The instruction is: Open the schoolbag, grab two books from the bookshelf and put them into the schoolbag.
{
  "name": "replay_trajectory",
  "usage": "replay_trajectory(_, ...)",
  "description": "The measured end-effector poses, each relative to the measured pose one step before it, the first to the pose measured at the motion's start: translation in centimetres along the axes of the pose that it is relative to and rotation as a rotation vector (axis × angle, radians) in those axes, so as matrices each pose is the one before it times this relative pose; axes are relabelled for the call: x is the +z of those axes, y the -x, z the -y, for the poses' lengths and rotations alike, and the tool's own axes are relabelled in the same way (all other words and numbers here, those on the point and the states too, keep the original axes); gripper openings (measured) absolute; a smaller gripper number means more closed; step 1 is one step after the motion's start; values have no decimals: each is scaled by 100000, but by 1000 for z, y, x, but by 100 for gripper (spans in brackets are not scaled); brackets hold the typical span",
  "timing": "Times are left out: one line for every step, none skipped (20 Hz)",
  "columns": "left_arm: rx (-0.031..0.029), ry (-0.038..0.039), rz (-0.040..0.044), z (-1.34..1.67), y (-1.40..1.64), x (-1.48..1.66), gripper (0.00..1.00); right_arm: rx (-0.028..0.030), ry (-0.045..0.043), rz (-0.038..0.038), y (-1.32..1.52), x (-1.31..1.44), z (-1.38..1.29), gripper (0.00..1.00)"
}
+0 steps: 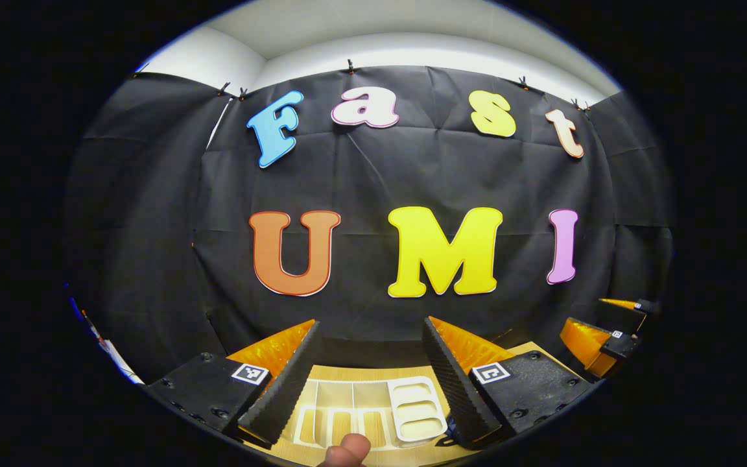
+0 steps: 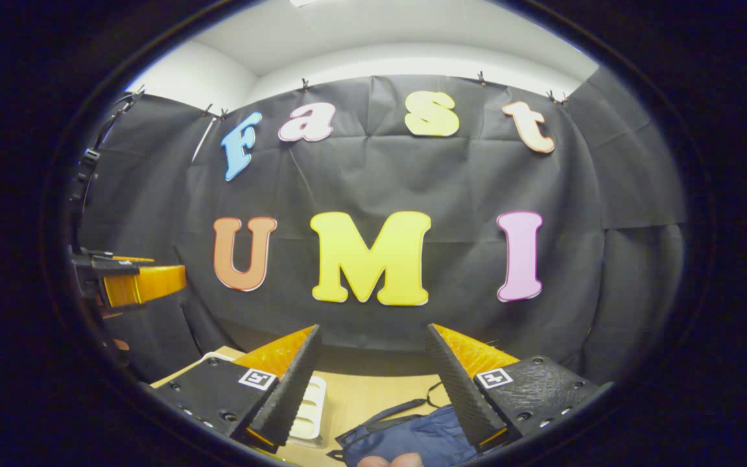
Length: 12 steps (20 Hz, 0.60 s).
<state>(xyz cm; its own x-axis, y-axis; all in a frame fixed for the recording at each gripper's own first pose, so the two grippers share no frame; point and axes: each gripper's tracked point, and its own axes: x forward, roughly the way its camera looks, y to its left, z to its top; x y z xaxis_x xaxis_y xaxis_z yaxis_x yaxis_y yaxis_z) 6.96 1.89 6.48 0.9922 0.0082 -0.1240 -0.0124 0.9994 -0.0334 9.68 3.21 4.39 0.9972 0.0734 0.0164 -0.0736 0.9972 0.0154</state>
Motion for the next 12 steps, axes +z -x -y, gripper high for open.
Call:
replay_trajectory(773,1195,235,-69,473,-110,94,-1299,1238,1325,401,486,41,98)
replay_trajectory(855,1222,215,-109,245,-78,98,-847,125,1345,366,441,-112,94)
replay_trajectory(395,1026,77,-70,307,-85,94,-467,-500,604,288,65,-168,94)
replay_trajectory(23,904,238,-31,371,-240,98,-446,-1055,-198,278,-77,-57,97)
replay_trajectory(53,728,575,-67,266,-159,94,40,-1132,-580,-80,-296,-10,96)
replay_trajectory(-231,1029,679,41,245,-81,98,610,-764,-1037,30,-251,-188,96)
replay_trajectory(-12,217,553,-56,341,20,98,472,-324,-1319,-259,-282,-92,96)
replay_trajectory(432,71,815,-267,264,-114,98,515,-84,-893,11,-86,14,95)
replay_trajectory(270,-383,487,-203,159,22,94,203,478,-295,68,67,41,95)
replay_trajectory(615,-232,75,-193,32,-72,98,120,855,68,79,1,113,95)
replay_trajectory(272,250,-11,-114,97,-92,99,72,772,156,-1,209,-52,94)
replay_trajectory(-168,224,-767,169,-51,-305,94,320,469,85,-22,75,-93,95)
